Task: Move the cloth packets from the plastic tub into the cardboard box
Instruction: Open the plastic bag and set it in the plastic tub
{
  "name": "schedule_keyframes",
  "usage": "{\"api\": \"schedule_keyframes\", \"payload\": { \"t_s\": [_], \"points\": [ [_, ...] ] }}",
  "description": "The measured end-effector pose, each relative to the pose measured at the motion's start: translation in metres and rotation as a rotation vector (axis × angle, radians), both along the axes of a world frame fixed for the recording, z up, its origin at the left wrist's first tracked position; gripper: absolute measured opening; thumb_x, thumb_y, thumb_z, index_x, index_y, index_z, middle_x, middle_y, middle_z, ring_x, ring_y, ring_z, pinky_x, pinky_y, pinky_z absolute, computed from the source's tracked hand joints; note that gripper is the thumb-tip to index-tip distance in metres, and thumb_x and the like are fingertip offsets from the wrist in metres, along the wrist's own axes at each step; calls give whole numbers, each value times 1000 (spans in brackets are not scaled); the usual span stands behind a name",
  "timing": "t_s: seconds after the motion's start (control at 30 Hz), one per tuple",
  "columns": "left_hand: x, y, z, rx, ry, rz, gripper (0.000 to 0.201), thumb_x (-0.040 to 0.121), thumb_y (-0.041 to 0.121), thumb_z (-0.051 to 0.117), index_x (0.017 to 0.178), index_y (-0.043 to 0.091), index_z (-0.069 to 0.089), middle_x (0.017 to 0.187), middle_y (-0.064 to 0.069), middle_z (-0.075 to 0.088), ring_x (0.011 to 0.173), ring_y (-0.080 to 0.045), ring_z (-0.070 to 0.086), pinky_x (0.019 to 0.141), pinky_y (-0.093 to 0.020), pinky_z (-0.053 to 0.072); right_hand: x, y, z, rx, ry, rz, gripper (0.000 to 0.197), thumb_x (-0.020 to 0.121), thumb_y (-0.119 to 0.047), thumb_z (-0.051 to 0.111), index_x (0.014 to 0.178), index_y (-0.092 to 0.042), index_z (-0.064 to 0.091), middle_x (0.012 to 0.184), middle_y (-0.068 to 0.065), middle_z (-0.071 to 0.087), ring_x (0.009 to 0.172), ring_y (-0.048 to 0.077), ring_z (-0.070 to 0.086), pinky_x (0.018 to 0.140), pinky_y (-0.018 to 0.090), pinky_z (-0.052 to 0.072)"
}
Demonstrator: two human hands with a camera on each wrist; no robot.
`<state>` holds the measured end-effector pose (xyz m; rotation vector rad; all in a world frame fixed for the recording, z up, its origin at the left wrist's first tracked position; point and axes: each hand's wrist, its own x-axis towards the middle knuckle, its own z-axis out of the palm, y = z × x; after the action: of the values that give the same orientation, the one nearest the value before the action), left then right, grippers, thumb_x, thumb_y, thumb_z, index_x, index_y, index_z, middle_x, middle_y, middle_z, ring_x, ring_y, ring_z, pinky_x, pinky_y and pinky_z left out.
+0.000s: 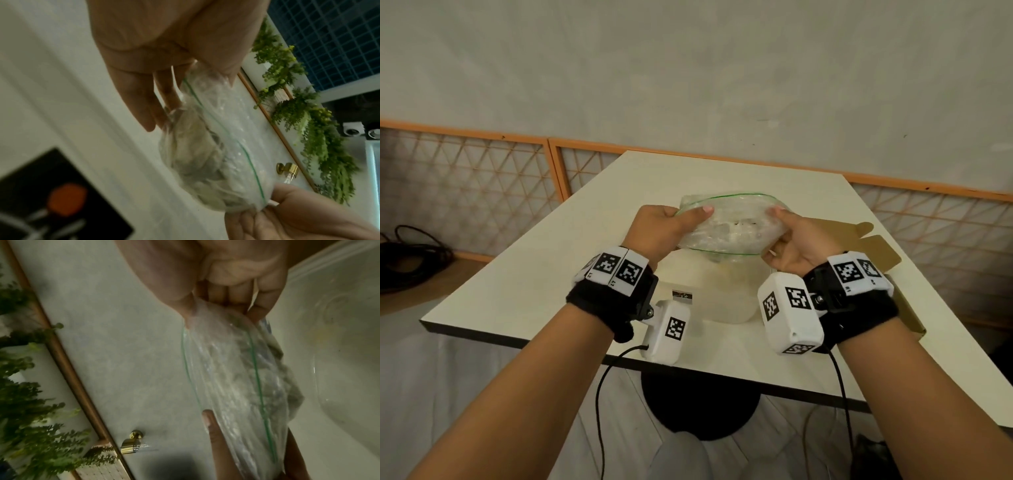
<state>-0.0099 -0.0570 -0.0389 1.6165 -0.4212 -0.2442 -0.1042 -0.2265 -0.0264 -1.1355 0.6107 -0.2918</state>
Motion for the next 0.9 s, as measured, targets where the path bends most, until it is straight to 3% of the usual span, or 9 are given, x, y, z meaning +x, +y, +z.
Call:
{"api": "schedule_keyframes", "payload": {
  "t_s": [0.1,0.23,0.3,0.37,0.43,0.53,0.63,0.8,0.9],
  "points": [
    [-2,-2,1,-62,-2,4,48,77,38,76,81,-8,64,77,-17,56,69,-21,63,71,-31,59,4,3,2,14,47,20,18,95,-30,48,98,-17,61,92,6,66,76,19,61,53,26,48],
    [-12,-10,2,-3,-266,190,54,74,46,77,52,10,43,69,-10,51,71,-20,54,71,-31,47,6,12,9,-84,84,44,43,86,-40,54,119,-13,61,120,15,64,106,35,63,92,48,50],
    [-10,-13,4,-14,-340,264,35,71,45,79,74,18,56,92,1,59,98,-12,52,85,-21,42,12,0,6,-167,98,20,48,78,-43,59,116,-14,63,123,15,62,105,37,63,96,51,47],
    [-3,-15,8,2,-205,154,44,68,48,79,83,11,61,78,2,57,84,-7,56,81,-17,50,8,3,16,-141,85,-20,38,76,-44,66,100,-14,67,108,12,69,94,31,68,90,45,52],
    [2,-16,11,-55,1,101,43,71,45,77,62,10,54,66,-7,55,66,-18,59,72,-33,60,1,8,24,-144,50,-52,27,79,-43,68,88,-18,64,98,5,69,91,23,66,83,38,54],
    [2,-18,14,-158,202,156,30,85,32,69,67,12,56,70,-2,61,66,-14,60,50,-23,54,-7,8,16,-185,54,-40,35,76,-52,66,92,-21,61,91,-2,63,84,14,59,71,30,51],
    [-1,-17,14,-230,310,145,26,86,35,68,78,11,60,80,-2,62,77,-17,62,57,-25,52,-12,6,4,-104,98,34,44,75,-55,65,100,-18,59,90,-2,57,79,11,54,65,25,48],
    [-4,-10,11,-343,464,-31,36,80,46,70,102,18,67,95,-1,65,90,-19,64,83,-34,56,-13,0,10,247,-105,83,50,80,-56,58,102,-11,62,98,4,58,92,15,55,86,29,48],
    [-5,-7,10,-432,559,-66,44,80,46,70,113,18,65,96,-1,63,88,-20,64,82,-35,56,-13,2,12,312,-106,94,31,81,-36,65,88,-7,62,86,5,56,78,12,52,77,26,50]
  ]
}}
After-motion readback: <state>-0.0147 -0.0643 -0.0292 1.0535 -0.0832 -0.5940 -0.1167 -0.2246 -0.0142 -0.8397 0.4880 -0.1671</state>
